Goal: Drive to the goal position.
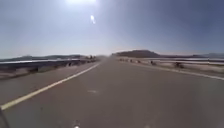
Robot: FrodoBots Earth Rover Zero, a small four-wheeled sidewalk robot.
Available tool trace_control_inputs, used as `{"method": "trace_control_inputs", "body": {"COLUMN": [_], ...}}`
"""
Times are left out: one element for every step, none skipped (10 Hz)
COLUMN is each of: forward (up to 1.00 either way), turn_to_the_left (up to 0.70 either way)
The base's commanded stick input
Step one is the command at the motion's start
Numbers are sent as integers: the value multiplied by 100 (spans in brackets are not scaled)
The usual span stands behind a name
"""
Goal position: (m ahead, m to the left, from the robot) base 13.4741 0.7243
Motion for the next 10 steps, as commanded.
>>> {"method": "trace_control_inputs", "body": {"forward": [100, 100, 100, 100, 100, 100, 100, 100, 100, 100], "turn_to_the_left": [0, 0, 0, 0, 0, 0, 0, 0, 0, 0]}}
